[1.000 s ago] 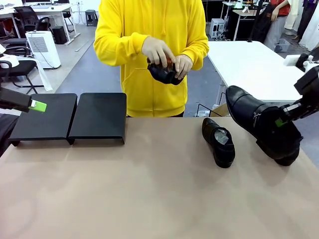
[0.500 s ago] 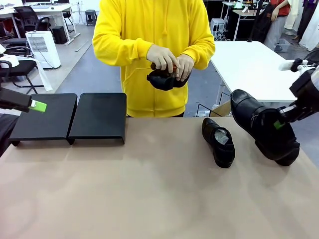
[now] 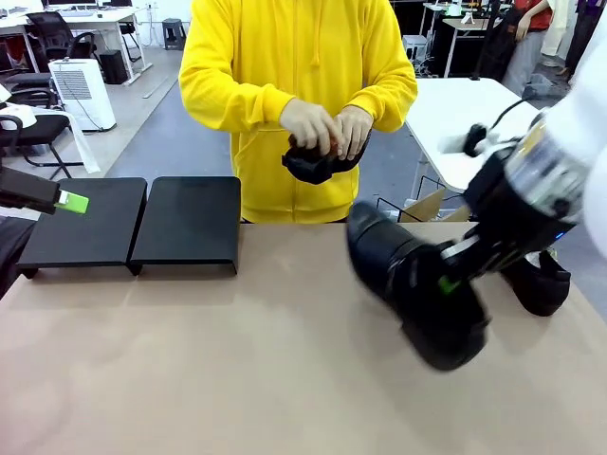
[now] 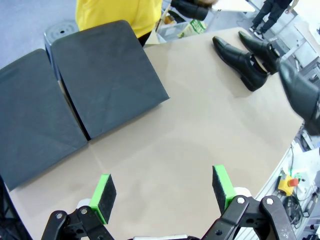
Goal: Organize the shoes by placing them on the stand.
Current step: Pick up one Shoe and place it in the middle of the table.
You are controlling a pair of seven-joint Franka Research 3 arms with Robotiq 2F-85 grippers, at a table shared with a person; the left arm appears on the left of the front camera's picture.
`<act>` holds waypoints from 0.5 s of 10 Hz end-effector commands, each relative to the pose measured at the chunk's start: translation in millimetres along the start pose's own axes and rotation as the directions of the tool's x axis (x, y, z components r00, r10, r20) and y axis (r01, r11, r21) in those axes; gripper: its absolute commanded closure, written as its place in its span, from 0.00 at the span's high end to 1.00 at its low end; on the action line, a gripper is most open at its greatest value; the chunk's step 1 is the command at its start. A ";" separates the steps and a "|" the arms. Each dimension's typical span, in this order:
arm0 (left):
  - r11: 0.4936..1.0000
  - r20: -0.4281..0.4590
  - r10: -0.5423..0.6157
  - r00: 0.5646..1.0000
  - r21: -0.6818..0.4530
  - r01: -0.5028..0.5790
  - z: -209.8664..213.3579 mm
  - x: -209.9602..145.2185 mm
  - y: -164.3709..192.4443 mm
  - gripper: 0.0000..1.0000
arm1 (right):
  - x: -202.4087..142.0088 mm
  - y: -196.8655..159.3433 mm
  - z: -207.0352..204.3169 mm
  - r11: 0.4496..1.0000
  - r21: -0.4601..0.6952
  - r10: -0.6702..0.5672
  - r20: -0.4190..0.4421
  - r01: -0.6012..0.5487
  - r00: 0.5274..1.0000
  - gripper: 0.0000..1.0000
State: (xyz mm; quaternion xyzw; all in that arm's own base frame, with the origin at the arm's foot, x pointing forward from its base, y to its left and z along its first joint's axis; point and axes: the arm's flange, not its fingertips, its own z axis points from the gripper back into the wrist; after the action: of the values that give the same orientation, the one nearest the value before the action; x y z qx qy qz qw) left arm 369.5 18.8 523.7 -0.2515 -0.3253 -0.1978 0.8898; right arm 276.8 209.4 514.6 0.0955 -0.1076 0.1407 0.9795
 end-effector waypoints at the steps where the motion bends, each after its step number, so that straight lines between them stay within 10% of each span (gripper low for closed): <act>1: 1.000 0.013 -0.010 1.000 -0.017 0.011 0.7 0.2 1.1 1.00 | 35.1 13.1 -55.4 0.992 0.083 -0.088 -0.106 0.097 0.990 0.00; 5: 1.000 0.013 -0.010 1.000 -0.017 0.011 0.7 0.2 1.1 1.00 | 34.7 43.4 -150.9 0.946 0.115 -0.281 -0.177 0.304 0.943 0.00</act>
State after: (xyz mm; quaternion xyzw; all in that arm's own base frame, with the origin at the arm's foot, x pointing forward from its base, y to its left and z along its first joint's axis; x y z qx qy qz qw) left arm 369.5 18.7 523.9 -0.2518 -0.3253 -0.1979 0.8897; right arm 324.9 271.5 381.0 0.1529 0.0031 0.0320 0.9877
